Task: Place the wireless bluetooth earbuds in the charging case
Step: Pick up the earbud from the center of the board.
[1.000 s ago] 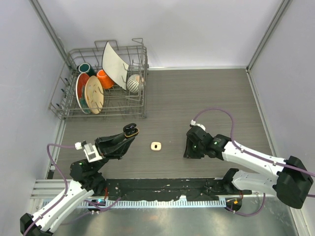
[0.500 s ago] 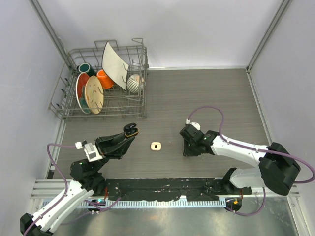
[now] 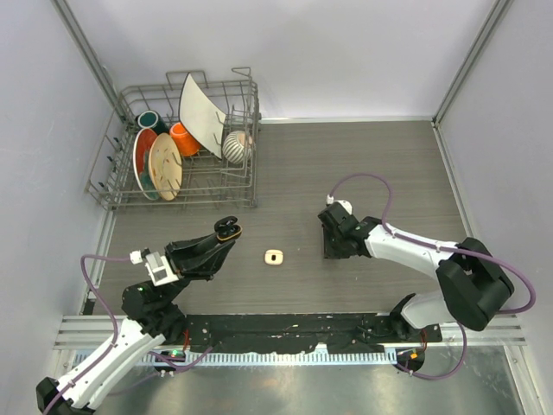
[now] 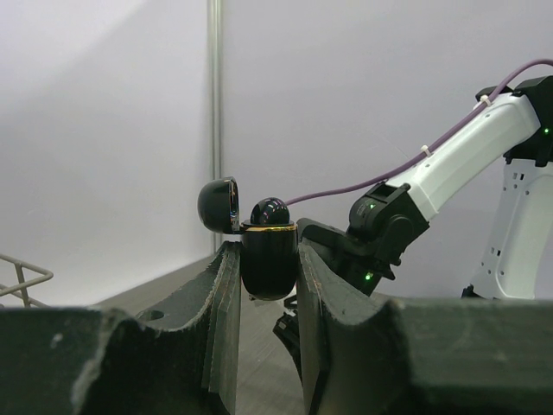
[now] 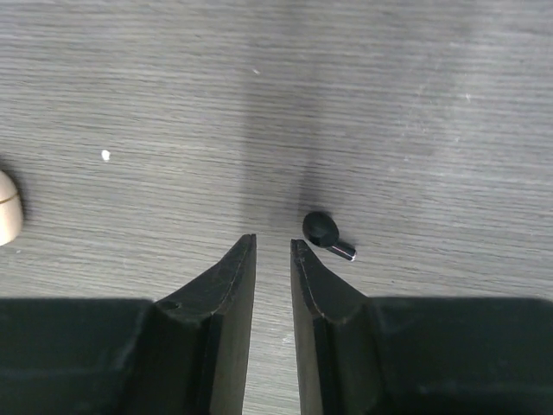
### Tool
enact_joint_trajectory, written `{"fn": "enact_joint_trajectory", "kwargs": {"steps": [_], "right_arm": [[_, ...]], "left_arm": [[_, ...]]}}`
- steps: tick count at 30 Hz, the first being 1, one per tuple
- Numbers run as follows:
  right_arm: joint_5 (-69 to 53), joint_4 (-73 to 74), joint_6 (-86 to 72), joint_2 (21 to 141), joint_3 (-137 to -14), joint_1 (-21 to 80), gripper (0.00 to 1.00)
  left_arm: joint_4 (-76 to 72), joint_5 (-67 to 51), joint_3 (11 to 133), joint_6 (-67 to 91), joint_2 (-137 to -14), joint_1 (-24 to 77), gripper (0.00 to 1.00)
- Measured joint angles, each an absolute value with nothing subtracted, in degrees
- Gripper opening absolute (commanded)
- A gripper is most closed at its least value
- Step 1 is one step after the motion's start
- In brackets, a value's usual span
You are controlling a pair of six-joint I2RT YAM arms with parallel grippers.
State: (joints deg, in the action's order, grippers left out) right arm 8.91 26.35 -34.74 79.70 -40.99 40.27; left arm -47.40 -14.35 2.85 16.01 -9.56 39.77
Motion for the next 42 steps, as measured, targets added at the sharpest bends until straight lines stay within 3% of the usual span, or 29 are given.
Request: {"fn": "enact_joint_trajectory", "kwargs": {"steps": [5,11,14,42], "right_arm": [[10.31,26.17,-33.10,77.01,-42.46,40.18,0.29],[12.12,26.22,-32.86,75.79,-43.03,37.67,0.45],[11.90,25.96,-32.86,75.88,-42.13,36.73,0.48],[3.05,21.78,-33.71,78.24,-38.63,36.47,0.45]], "left_arm": [[-46.37,-13.80,2.85,15.88,-8.51,39.77,0.00],[-45.82,-13.47,2.85,15.86,-8.45,39.77,0.00],[-45.82,-13.47,2.85,15.84,-8.47,39.77,0.00],[-45.95,-13.52,2.85,15.84,-10.15,39.77,0.00]]}}
